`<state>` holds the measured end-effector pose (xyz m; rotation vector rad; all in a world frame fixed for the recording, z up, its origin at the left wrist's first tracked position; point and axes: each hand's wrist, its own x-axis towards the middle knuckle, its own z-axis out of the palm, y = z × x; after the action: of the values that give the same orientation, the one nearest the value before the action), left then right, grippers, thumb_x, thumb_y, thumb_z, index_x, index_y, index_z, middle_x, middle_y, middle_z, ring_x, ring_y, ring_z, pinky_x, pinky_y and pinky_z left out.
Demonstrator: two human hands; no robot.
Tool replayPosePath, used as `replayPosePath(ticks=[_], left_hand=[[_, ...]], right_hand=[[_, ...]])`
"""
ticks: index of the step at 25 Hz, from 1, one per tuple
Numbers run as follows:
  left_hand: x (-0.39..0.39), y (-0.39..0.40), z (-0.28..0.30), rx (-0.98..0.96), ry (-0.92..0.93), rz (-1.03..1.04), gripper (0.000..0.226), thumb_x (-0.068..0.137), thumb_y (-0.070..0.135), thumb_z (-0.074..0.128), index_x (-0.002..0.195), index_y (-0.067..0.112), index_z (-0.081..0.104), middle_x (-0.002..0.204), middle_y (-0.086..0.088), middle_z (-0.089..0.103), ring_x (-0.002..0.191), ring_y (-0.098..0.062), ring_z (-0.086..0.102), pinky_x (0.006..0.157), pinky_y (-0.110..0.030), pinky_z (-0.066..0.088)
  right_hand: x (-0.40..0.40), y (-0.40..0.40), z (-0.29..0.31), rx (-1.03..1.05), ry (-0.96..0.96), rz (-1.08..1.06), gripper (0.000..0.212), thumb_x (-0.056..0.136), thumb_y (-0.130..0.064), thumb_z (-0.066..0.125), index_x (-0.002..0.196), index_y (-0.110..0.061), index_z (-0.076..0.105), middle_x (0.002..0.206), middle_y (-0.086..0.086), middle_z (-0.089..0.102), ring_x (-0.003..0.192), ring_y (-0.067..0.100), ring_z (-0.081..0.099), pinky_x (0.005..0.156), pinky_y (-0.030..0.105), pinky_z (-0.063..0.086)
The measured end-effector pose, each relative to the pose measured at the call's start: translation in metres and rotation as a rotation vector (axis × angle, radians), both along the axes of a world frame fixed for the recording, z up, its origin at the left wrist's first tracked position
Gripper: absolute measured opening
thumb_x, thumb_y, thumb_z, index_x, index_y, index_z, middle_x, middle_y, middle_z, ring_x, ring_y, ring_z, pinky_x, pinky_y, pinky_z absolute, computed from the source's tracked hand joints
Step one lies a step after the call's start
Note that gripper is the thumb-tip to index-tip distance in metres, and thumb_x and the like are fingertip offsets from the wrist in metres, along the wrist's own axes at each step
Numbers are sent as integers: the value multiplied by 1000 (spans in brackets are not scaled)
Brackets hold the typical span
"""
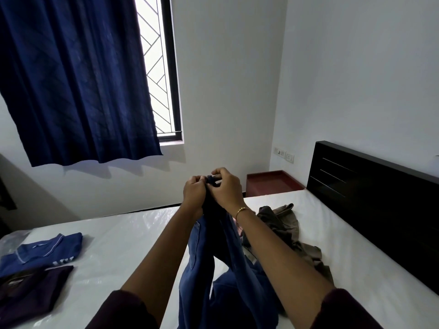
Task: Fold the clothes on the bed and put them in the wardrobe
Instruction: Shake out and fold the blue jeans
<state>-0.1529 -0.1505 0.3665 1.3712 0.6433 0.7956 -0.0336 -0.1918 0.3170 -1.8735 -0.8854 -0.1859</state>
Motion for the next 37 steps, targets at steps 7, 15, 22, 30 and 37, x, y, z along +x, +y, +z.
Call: replayPosePath(ticks=[7, 15, 22, 30, 37], left_hand=[[-22, -6, -2, 327, 102, 66, 29, 98, 25, 73, 122, 11, 71, 107, -3, 73, 102, -20, 70, 88, -30, 58], [-52, -35, -22, 317, 256, 390, 15, 104, 26, 61, 114, 20, 70, 105, 1, 71, 96, -23, 67, 83, -36, 56], [-94, -17, 5, 169, -20, 589, 13, 103, 22, 66, 110, 14, 72, 103, -1, 73, 93, -19, 69, 82, -29, 59], [-195, 62, 43, 26, -346, 761, 5, 99, 15, 70, 103, 12, 72, 97, -3, 74, 84, -12, 71, 78, -23, 62], [-319, 153, 46, 15, -365, 794, 15, 99, 17, 70, 109, 5, 70, 82, -1, 67, 68, -13, 64, 67, -27, 59]], right_hand=[[-9, -18, -9, 159, 144, 167, 45, 107, 5, 95, 144, 2, 69, 138, 22, 85, 118, 34, 88, 114, 57, 83], [-46, -48, -114, -40, -115, 58, 37, 100, -19, 99, 126, -4, 76, 131, 14, 68, 116, 30, 59, 108, 55, 63], [-118, -73, -200, -106, -213, 10, 50, 104, 11, 82, 145, -14, 69, 135, 10, 64, 109, 33, 75, 94, 51, 87], [-245, 1, -219, -163, -169, 94, 37, 119, -46, 85, 110, -10, 86, 127, 15, 77, 109, 32, 74, 88, 44, 82], [-275, 54, -245, -316, -37, 133, 62, 121, -59, 81, 143, -1, 86, 144, 13, 71, 120, 35, 73, 108, 55, 75]])
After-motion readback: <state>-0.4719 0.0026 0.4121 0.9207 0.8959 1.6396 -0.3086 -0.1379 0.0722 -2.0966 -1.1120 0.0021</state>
